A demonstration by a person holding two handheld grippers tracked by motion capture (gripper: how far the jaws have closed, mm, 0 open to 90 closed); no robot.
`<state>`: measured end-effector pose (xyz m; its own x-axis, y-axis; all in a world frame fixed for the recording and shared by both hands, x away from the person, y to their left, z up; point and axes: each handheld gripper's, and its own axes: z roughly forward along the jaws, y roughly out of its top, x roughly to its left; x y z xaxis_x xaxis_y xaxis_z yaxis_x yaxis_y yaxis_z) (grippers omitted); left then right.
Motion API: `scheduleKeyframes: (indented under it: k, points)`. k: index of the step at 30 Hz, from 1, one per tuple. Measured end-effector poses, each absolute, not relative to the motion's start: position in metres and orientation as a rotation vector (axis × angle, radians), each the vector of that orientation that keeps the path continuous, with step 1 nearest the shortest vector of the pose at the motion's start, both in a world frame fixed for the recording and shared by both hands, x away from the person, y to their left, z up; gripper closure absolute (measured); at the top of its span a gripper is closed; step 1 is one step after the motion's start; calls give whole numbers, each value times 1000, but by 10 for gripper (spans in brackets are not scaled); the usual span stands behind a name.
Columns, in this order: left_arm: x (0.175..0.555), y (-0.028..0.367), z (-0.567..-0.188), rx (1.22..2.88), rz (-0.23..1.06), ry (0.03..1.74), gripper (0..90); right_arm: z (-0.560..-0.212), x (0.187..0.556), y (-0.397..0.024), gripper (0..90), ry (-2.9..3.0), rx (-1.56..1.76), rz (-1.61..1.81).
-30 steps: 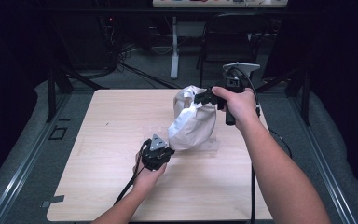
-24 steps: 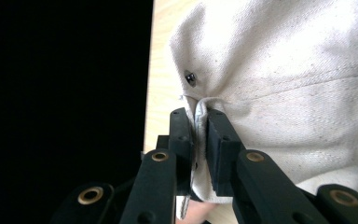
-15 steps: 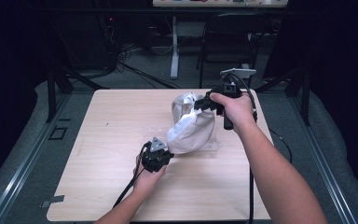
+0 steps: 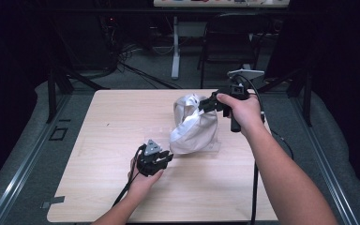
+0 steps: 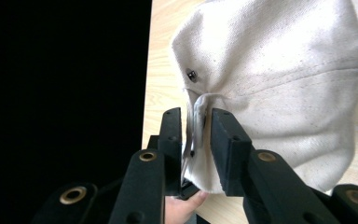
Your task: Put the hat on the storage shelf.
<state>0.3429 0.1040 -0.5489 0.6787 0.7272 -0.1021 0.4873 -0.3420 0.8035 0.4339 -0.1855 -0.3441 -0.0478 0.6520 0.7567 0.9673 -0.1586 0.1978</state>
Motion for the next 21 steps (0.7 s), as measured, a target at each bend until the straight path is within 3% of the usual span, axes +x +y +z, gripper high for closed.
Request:
scheduleKeyframes:
  k: [8,21]
  points:
    - [332,128,-541,2025,370,941,638,-336,420,-191,716,-1769,-1821,-1071]
    - [315,200,-543,2001,395,1052,612,-342,392,-203,661,-1852,-1809,-1056]
